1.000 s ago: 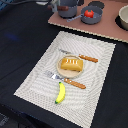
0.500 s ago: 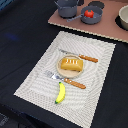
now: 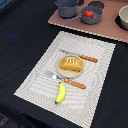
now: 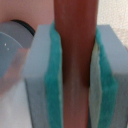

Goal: Interact with the objects in diverse but meaningful ways.

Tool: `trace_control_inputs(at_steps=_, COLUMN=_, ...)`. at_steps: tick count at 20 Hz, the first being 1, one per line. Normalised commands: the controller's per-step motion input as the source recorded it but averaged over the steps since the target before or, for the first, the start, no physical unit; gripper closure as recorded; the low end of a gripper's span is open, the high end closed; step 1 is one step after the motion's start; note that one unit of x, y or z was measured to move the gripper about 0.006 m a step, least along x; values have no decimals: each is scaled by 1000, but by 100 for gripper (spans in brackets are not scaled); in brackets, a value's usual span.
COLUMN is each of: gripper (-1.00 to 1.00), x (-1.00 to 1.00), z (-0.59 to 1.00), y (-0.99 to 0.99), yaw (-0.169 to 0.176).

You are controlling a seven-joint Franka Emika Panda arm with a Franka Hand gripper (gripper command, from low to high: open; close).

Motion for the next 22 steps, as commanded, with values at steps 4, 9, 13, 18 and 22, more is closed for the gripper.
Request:
trace_control_inputs(at_steps=4, gripper=100, x=699, z=106, y=457, yaw=0)
trace_control_inputs(at_steps=9, gripper=100, x=696, z=100, y=454, yaw=0)
trace_control_inputs(at_steps=13, gripper=100, x=704, z=151, y=451, yaw=0)
trace_control_inputs(at_steps=18, gripper=100, x=713, z=173, y=454, yaw=0)
trace_control_inputs(at_steps=22, gripper=100, x=706, z=175, y=455, yaw=0)
